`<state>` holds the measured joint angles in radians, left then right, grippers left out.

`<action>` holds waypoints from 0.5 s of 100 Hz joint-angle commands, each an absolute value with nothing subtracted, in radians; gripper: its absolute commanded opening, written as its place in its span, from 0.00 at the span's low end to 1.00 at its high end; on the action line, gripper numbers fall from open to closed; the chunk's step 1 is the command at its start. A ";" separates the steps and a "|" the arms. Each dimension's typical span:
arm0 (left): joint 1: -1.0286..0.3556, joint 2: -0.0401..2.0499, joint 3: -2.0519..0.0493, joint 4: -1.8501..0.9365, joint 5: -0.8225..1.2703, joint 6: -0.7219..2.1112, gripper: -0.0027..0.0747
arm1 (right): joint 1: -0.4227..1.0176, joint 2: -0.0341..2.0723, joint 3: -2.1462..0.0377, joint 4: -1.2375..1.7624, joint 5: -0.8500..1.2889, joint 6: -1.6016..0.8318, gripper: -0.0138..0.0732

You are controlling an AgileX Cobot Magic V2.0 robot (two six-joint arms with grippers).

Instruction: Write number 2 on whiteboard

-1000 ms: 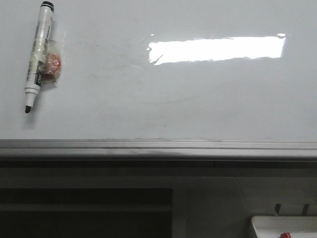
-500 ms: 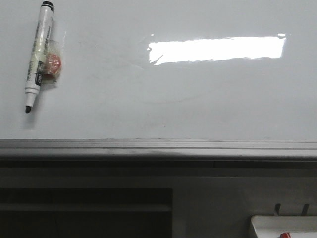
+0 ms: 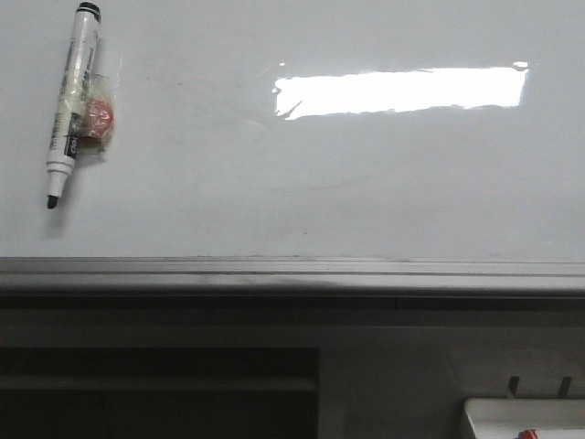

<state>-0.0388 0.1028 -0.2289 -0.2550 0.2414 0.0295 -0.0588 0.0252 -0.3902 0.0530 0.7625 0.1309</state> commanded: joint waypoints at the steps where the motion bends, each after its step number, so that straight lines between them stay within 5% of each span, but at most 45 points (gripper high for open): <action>1: -0.038 0.123 -0.251 -0.276 0.089 0.027 0.52 | -0.058 0.049 -0.422 0.055 0.685 0.118 0.08; 27: -0.078 0.123 -0.251 -0.264 0.046 0.168 0.51 | -0.058 0.049 -0.422 0.094 0.689 0.118 0.08; 50: -0.250 0.123 -0.251 -0.266 0.007 0.168 0.51 | -0.058 0.049 -0.422 0.122 0.693 0.118 0.08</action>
<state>-0.1827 0.1028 -0.2266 -0.2572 0.1168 0.1646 -0.0588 0.0252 -0.3902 0.1003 0.7625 0.1309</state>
